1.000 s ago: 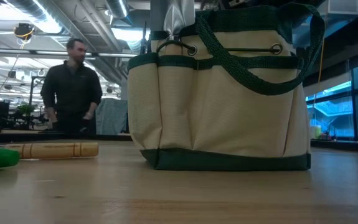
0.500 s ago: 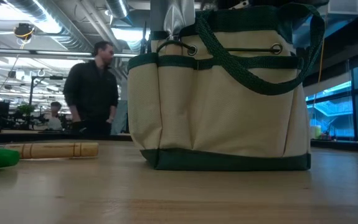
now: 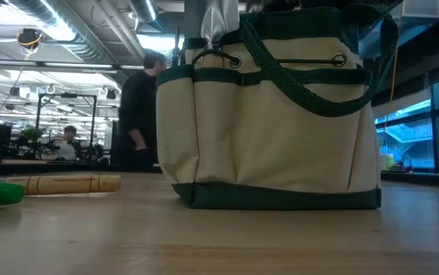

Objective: Pick & Place Garden tools in Gardening bag
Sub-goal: Put the green fruit pruner into the green gardening bag

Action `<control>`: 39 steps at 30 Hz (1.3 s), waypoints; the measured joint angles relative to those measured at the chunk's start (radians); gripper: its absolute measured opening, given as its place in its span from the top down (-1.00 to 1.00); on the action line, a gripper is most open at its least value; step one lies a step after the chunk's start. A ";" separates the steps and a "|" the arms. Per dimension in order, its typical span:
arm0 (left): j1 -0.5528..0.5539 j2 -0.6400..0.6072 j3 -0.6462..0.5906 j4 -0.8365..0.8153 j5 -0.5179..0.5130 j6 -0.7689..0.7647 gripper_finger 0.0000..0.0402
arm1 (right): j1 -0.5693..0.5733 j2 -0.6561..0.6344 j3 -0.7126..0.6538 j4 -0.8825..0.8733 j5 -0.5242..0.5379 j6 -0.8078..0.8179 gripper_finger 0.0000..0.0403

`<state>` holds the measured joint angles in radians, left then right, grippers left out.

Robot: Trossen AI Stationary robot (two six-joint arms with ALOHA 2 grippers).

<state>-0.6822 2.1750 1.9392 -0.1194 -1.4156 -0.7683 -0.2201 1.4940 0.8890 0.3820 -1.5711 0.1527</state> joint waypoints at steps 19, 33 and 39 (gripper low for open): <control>0.112 -0.088 0.000 -0.482 0.296 -0.309 0.98 | -0.030 -0.010 0.001 -0.012 0.000 0.027 0.83; 0.276 -0.179 0.001 -0.473 0.521 -0.181 0.66 | -0.033 -0.010 0.001 -0.023 0.026 0.051 0.83; 0.284 -0.225 0.001 -0.432 0.434 -0.101 0.42 | -0.037 -0.010 0.001 -0.038 0.107 0.057 0.83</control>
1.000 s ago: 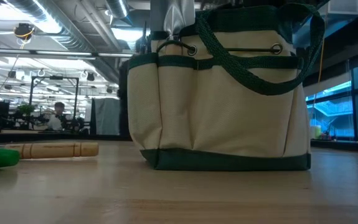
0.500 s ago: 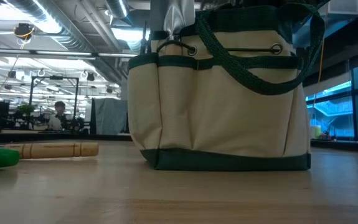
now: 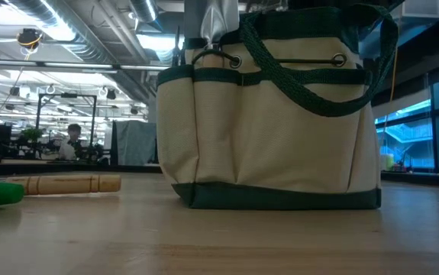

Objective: Pick & Place Garden tools in Gardening bag
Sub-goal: Put the green fruit pruner into the green gardening bag

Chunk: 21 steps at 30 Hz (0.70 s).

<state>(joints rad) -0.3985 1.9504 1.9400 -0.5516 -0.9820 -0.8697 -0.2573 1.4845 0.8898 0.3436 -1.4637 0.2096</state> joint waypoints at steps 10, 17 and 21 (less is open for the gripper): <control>0.061 0.005 0.000 0.025 0.046 0.037 0.37 | 0.000 0.000 0.000 -0.004 0.057 0.003 0.83; 0.076 0.005 0.000 0.025 0.119 0.012 0.24 | 0.000 0.000 0.000 -0.004 0.077 0.004 0.83; 0.083 0.014 0.000 0.020 0.121 -0.004 0.15 | 0.000 0.000 0.000 -0.004 0.077 0.004 0.83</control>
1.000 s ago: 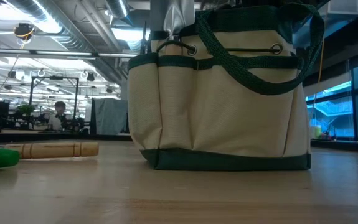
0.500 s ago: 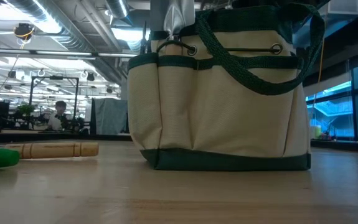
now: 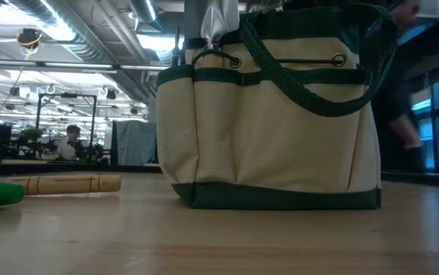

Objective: Pick & Place Garden tools in Gardening bag
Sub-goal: Put the green fruit pruner into the green gardening bag

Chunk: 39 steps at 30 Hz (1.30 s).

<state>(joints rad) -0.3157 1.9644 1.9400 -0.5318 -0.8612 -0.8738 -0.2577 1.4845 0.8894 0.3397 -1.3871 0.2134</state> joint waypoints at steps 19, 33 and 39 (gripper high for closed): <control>0.009 0.004 0.000 -0.087 0.018 -0.082 0.18 | 0.000 0.000 0.000 -0.003 0.033 0.008 0.83; 0.030 0.021 0.002 -0.060 0.083 -0.086 0.82 | 0.000 0.000 -0.003 -0.033 0.038 0.010 0.83; 0.021 0.019 0.001 -0.061 0.070 -0.100 0.94 | -0.001 0.000 -0.003 -0.047 0.045 0.010 0.83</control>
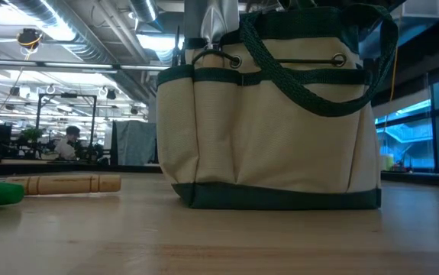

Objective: Pick & Place Garden tools in Gardening bag
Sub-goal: Put the green fruit pruner into the green gardening bag

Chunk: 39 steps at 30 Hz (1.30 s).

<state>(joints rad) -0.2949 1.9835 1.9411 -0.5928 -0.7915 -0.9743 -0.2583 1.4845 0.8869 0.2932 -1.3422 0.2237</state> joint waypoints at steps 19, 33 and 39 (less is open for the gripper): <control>-0.030 -0.078 -0.003 0.105 0.046 0.202 0.96 | 0.006 -0.035 0.003 0.003 -0.158 0.192 0.27; 0.015 -0.090 -0.002 0.226 0.654 0.476 0.96 | 0.020 -0.260 0.003 -0.105 -0.240 0.322 0.26; 0.074 -0.090 -0.002 0.318 0.960 0.597 0.96 | 0.076 -0.353 0.003 -0.196 -0.117 0.289 0.26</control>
<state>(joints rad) -0.2213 1.8936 1.9388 -0.2750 0.1690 -0.3773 -0.1822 1.1314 0.8894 0.0975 -1.4594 0.5125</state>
